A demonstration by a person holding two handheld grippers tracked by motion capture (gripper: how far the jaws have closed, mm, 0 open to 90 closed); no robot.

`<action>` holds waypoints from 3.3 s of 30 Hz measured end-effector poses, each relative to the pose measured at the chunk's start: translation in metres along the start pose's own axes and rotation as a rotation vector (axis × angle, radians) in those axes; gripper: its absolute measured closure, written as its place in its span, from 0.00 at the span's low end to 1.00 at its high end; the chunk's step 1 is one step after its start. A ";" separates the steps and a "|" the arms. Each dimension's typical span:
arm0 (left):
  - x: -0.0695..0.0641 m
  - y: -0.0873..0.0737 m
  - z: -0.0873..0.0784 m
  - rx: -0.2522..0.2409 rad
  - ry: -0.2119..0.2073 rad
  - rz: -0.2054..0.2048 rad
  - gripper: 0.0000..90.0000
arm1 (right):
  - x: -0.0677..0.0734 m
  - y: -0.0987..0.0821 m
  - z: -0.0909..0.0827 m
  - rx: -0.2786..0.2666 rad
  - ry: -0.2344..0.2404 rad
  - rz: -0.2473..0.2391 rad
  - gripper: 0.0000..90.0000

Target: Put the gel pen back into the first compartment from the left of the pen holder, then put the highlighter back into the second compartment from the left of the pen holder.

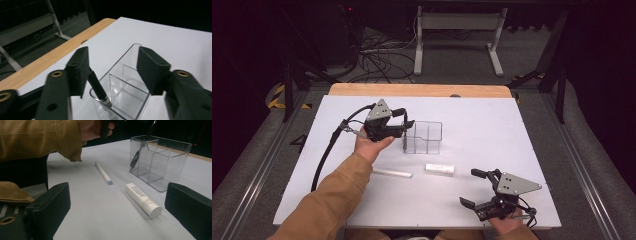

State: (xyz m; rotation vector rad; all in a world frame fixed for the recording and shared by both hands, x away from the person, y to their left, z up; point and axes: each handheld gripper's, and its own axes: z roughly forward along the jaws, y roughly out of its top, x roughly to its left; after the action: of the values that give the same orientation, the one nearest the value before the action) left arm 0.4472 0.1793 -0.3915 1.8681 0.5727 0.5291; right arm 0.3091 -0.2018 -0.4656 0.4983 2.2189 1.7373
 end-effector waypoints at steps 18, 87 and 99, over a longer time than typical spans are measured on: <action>-0.005 0.015 -0.046 0.014 -0.039 0.018 0.31 | 0.000 0.000 0.002 0.002 0.000 0.001 0.08; -0.031 -0.035 -0.022 0.605 -0.254 0.233 0.40 | 0.001 0.000 0.002 0.003 0.000 0.005 0.07; -0.031 -0.044 -0.010 0.692 -0.328 0.198 0.43 | 0.001 0.000 0.001 0.004 0.002 0.005 0.07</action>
State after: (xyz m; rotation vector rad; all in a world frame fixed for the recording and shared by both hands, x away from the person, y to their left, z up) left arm 0.4107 0.1816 -0.4318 2.6226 0.3718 0.1366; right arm 0.3089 -0.2002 -0.4659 0.5036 2.2246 1.7370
